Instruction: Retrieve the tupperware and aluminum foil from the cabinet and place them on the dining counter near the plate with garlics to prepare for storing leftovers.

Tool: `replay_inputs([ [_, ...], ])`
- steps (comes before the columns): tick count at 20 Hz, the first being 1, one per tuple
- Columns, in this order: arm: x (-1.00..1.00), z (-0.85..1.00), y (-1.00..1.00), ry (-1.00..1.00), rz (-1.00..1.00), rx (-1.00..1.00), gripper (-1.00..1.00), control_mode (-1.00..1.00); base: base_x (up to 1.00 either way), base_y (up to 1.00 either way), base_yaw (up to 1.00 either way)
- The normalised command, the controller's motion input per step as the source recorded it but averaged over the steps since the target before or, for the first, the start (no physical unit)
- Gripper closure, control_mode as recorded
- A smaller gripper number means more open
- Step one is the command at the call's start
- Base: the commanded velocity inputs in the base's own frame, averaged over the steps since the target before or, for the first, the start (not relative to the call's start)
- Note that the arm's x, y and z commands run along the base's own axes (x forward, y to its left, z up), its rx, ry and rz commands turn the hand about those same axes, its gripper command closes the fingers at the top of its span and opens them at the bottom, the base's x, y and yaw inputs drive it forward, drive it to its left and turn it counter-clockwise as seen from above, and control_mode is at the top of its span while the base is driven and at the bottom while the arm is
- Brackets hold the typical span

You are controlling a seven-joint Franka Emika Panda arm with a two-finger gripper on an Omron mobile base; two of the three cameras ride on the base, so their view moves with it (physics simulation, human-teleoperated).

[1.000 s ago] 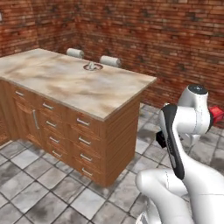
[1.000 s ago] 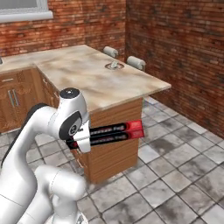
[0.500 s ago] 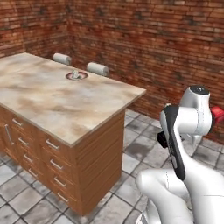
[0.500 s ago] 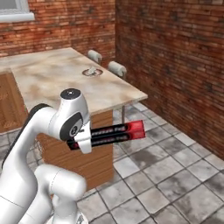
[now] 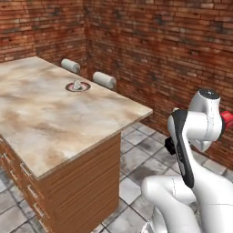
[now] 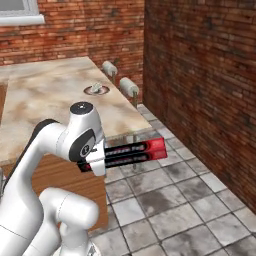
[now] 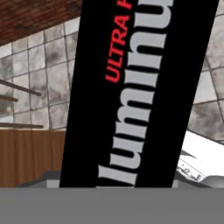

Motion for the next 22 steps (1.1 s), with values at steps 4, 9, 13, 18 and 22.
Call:
replay_inputs([
  [4, 0.00, 0.00, 0.00, 0.00, 0.00, 0.00, 1.00, 1.00, 1.00, -0.87, 0.32],
  [9, 0.00, 0.00, 0.00, 0.00, 0.00, 0.00, 1.00, 1.00, 1.00, -0.81, 0.42],
  [13, 0.00, 0.00, 0.00, 0.00, 0.00, 0.00, 1.00, 1.00, 0.98, -0.70, 0.51],
  [18, 0.00, 0.00, 0.00, 0.00, 0.00, 0.00, 1.00, 1.00, 0.73, -0.73, 0.56],
  [22, 0.00, 0.00, 0.00, 0.00, 0.00, 0.00, 1.00, 1.00, 0.55, -0.80, 0.56],
])
